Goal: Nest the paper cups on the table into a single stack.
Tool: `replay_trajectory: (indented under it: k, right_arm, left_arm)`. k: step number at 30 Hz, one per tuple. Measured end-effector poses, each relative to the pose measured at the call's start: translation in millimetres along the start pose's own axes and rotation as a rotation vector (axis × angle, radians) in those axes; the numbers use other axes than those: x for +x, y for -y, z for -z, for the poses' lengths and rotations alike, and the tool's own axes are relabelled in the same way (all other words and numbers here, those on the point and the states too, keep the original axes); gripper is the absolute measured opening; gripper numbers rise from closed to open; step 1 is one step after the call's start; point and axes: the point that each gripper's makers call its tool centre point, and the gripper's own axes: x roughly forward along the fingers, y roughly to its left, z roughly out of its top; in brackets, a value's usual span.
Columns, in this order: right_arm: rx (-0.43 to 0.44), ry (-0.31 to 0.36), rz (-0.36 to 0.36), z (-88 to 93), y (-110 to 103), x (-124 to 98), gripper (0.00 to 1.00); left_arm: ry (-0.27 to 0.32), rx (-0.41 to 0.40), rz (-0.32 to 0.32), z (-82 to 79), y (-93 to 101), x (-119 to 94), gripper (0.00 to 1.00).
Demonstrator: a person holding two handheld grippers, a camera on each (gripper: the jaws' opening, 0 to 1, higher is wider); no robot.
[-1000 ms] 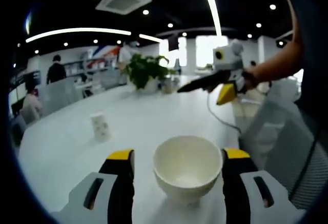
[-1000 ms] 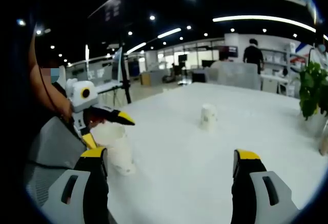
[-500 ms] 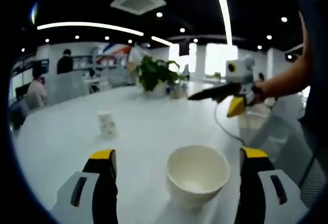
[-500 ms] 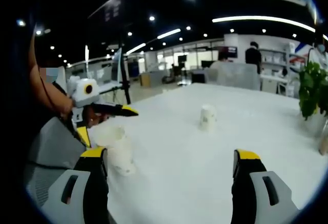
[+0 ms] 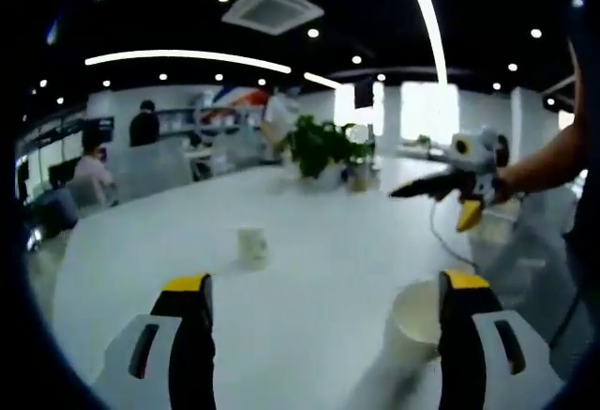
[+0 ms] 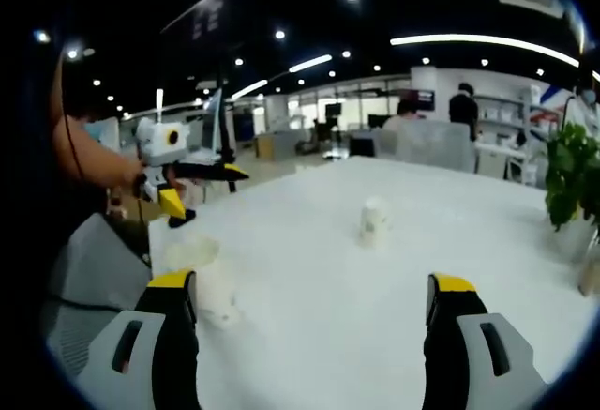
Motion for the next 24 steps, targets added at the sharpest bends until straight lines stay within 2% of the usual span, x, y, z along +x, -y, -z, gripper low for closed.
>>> replay_trajectory:
  k: [5, 10, 18, 23, 24]
  right_arm:
    - [-0.014, 0.008, 0.007, -10.2, 6.6, -0.3, 1.0]
    - [-0.02, 0.019, 0.019, -18.2, 14.5, 0.6, 1.0]
    - [-0.019, 0.034, 0.037, -26.9, 23.4, 3.0, 1.0]
    - [-0.02, 0.041, 0.048, -33.5, 31.1, 5.2, 1.0]
    - [-0.041, 0.039, 0.051, -34.9, 32.9, 6.0, 1.0]
  left_arm:
    - [-0.012, -0.007, -0.052, -3.4, -25.4, -14.9, 0.98]
    - [-0.021, -0.01, -0.088, -0.1, -41.0, -28.2, 0.98]
    - [-0.028, 0.049, -0.153, 5.8, -56.2, -46.0, 0.98]
    - [-0.026, 0.03, -0.189, 8.6, -66.1, -57.0, 0.98]
    - [-0.028, 0.033, -0.195, 8.8, -67.2, -59.0, 0.98]
